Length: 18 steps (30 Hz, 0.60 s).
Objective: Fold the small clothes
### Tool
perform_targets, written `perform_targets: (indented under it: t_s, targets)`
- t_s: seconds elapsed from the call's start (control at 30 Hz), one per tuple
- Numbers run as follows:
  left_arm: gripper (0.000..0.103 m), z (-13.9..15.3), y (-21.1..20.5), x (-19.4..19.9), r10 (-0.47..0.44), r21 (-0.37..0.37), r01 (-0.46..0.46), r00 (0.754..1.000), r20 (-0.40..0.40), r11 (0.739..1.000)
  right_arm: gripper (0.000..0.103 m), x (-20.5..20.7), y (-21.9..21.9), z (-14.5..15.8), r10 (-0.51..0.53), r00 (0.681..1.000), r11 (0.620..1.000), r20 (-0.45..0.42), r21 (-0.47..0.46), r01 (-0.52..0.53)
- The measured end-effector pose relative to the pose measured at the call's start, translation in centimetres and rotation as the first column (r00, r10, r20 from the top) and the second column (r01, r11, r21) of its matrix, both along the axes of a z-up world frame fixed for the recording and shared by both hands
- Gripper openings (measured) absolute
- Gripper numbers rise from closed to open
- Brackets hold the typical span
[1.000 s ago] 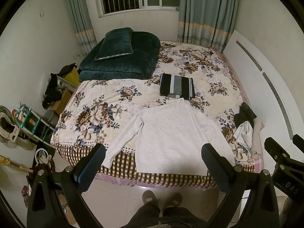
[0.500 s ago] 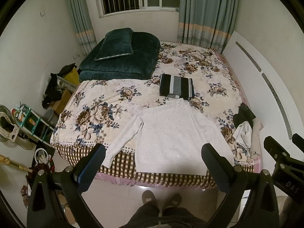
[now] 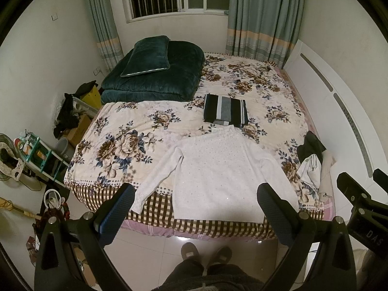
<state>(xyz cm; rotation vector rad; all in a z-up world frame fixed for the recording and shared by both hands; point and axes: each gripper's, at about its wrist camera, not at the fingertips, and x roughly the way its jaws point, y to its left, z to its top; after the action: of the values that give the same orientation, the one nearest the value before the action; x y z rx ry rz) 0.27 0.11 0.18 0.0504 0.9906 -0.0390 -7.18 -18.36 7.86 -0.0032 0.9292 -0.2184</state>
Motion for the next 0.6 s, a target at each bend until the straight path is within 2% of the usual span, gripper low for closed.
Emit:
perform_targets:
  t_s: [0.6]
  targets:
    - [0.103,0.3,-0.4,0.4,-0.009,-0.001,0.009,1.000,0.000,1.000,0.103,0.6,1.1,0.6,0.001,1.000,1.000,0.005,0.006,-0.001]
